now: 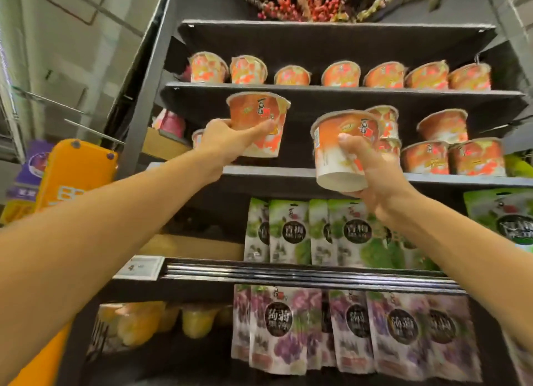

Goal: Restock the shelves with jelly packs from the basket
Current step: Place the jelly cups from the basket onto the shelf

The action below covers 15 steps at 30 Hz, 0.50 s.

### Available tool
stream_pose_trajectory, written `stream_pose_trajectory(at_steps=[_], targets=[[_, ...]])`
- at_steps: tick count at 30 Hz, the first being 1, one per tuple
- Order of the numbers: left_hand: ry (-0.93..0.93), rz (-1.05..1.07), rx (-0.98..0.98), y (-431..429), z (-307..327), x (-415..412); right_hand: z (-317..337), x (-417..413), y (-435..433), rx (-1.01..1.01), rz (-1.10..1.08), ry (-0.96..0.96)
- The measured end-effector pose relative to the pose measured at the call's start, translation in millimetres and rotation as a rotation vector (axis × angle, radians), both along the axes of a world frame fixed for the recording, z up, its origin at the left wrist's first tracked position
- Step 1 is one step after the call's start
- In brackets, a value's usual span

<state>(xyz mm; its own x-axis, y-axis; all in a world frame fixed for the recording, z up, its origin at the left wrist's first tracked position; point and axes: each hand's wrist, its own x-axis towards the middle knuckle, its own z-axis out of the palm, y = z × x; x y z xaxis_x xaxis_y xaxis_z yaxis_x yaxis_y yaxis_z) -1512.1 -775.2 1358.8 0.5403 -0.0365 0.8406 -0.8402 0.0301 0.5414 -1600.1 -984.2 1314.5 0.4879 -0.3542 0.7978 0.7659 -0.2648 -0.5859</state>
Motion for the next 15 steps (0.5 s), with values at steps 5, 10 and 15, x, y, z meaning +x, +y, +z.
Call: stream_pose_trajectory(at_steps=[5,10,15], targets=[[0.042,0.027,-0.04,-15,37,39,25,17,0,-0.028,-0.129,-0.033],[0.121,0.076,-0.01,-34,43,75,41,34,-2,-0.09,-0.234,0.024],[0.124,0.187,0.153,-37,51,101,57,57,-14,-0.131,-0.357,0.057]])
